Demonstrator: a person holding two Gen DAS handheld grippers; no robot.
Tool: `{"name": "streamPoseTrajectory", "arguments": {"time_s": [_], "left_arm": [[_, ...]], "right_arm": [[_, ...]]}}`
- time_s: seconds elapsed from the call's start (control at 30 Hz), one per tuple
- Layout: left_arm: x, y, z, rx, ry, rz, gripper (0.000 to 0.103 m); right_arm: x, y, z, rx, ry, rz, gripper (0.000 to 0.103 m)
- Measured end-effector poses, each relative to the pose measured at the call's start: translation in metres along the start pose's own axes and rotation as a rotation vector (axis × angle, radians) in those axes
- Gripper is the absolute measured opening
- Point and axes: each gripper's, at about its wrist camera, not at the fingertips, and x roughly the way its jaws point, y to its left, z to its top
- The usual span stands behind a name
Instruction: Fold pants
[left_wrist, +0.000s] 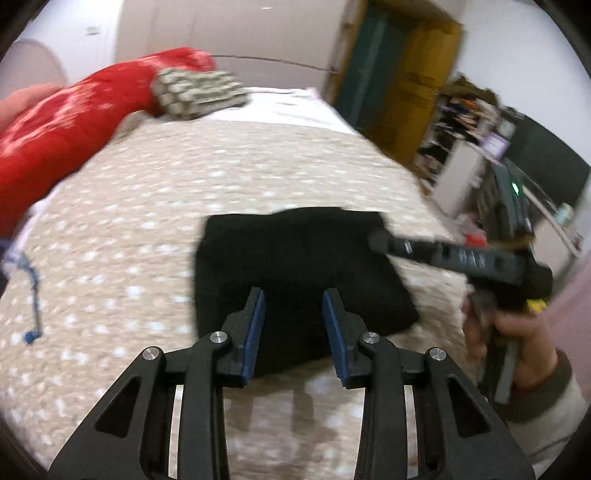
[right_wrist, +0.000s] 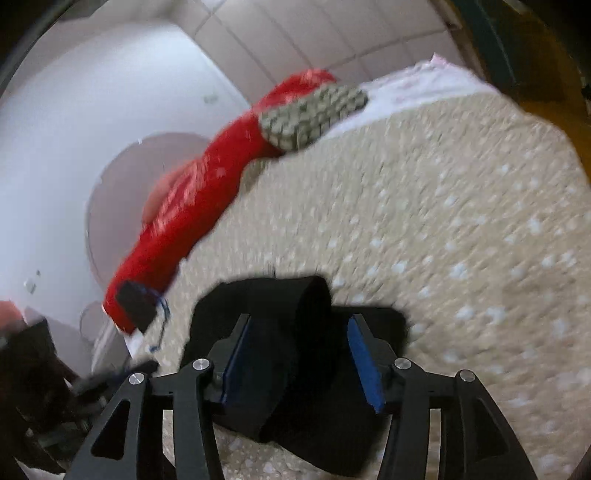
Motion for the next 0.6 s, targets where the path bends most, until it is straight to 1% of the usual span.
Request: {"name": "streamPoseTrajectory", "arguments": {"time_s": [0.07,0.13,0.17,0.2,0.23,0.27,0.3,0.37,0.43,0.47,0.5,0.53,0.57,0.6], "left_arm": [[0.007,0.016,-0.004,-0.053,0.024,0.01,0.032],[0.009,0.023,-0.007,-0.078,0.039,0.023,0.032],[0.009,0.023,-0.007,-0.08,0.038,0.036,0.032],[0.007,0.025,-0.006,-0.081,0.03,0.045,0.032],[0.005,0.027,-0.005,-0.084,0.021,0.049,0.032],[0.005,0.03,-0.002,-0.092,0.01,0.05,0.032],[0.005,0.033,-0.002,-0.099,0.005,0.049,0.032],[0.011,0.033,0.001,-0.107,0.014,0.05,0.032],[0.027,0.029,-0.002,-0.1,0.046,0.047,0.032],[0.035,0.029,-0.003,-0.097,0.069,0.044,0.032],[0.043,0.027,-0.006,-0.094,0.085,0.045,0.033],[0.048,0.024,-0.008,-0.087,0.09,0.067,0.036],[0.051,0.023,-0.009,-0.078,0.092,0.09,0.039],[0.05,0.023,-0.009,-0.079,0.093,0.092,0.039]], "right_arm": [[0.023,0.001,-0.006,-0.002,0.06,0.008,0.049],[0.041,0.004,-0.009,-0.024,0.071,0.005,0.035],[0.041,0.012,-0.009,-0.056,0.068,-0.006,0.024],[0.038,0.018,-0.008,-0.075,0.06,0.008,0.013],[0.029,0.023,-0.004,-0.089,0.043,0.033,0.011],[0.018,0.027,0.0,-0.103,0.022,0.049,0.01],[0.008,0.028,0.003,-0.121,0.01,0.039,0.01],[-0.011,0.027,0.005,-0.149,-0.007,-0.007,0.01],[-0.016,0.019,0.002,-0.17,0.002,-0.095,0.01],[-0.012,0.01,-0.002,-0.165,0.019,-0.167,0.01],[-0.009,0.003,-0.005,-0.159,0.033,-0.197,0.011],[-0.001,-0.006,-0.009,-0.151,0.065,-0.226,0.011],[0.005,-0.014,-0.012,-0.134,0.087,-0.245,0.014],[0.0,-0.018,-0.012,-0.104,0.065,-0.237,0.023]]}}
